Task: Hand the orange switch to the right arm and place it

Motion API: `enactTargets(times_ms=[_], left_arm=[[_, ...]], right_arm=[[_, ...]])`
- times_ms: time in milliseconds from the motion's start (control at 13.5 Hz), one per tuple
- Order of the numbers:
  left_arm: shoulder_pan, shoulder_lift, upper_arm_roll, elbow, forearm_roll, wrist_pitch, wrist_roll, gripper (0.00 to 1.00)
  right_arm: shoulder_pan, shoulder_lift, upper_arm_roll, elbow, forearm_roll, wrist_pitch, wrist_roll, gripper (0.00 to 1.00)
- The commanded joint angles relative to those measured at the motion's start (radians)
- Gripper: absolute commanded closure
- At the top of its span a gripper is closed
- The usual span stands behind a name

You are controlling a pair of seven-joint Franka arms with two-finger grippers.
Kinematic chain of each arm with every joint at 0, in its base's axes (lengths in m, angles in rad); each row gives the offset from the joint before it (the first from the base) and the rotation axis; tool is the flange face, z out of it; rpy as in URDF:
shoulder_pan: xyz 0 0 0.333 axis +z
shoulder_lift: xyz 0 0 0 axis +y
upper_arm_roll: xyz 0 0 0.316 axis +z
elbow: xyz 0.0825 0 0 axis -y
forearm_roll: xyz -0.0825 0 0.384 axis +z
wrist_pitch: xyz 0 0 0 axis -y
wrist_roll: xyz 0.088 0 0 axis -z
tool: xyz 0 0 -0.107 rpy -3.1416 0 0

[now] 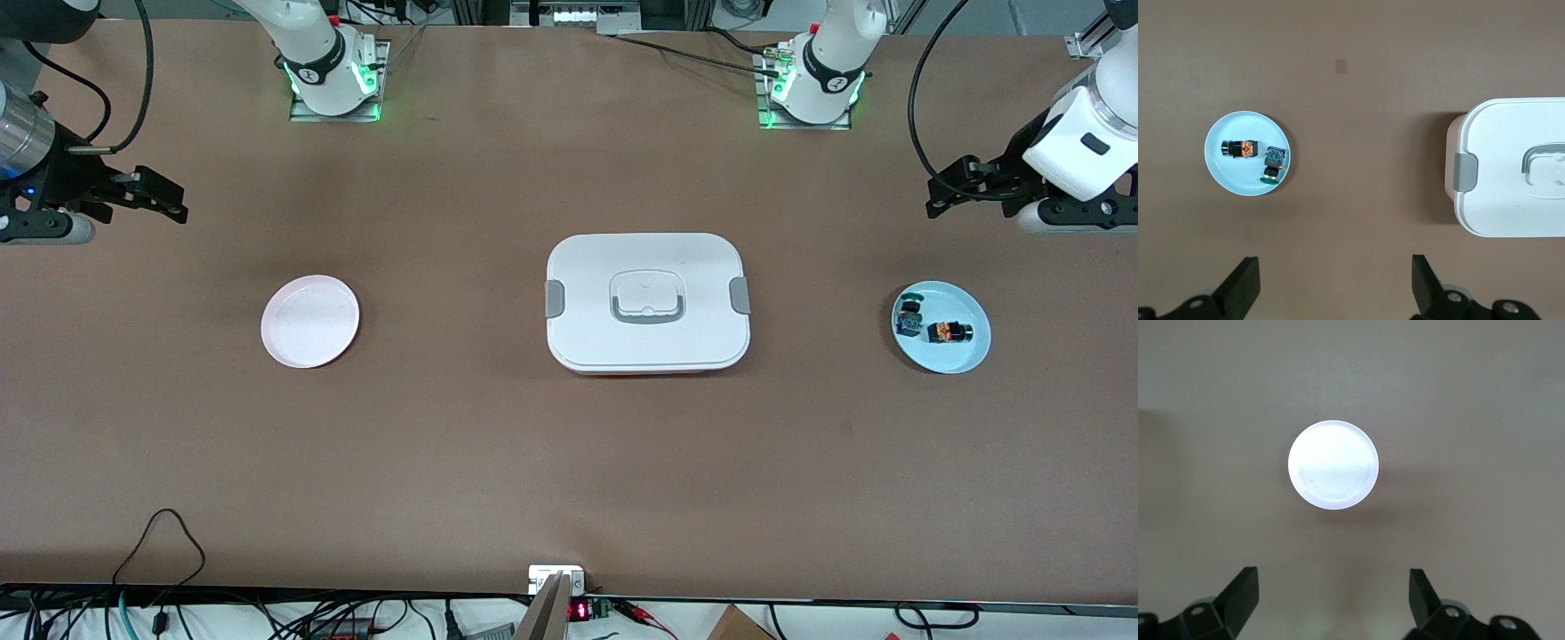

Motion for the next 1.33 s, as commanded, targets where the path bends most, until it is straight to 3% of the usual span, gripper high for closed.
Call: enactTargets(times_ms=[0, 1255], left_arm=[[-0.003, 0.012, 0.005, 0.031, -0.022, -0.021, -0.010, 0.00], [-0.003, 0.012, 0.002, 0.026, -0.011, -0.035, -0.019, 0.00]], right_arm=[[0.002, -0.017, 0.004, 0.002, -0.005, -0.013, -0.018, 0.00], [-0.001, -0.009, -0.004, 0.022, -0.002, -0.016, -0.008, 0.00]])
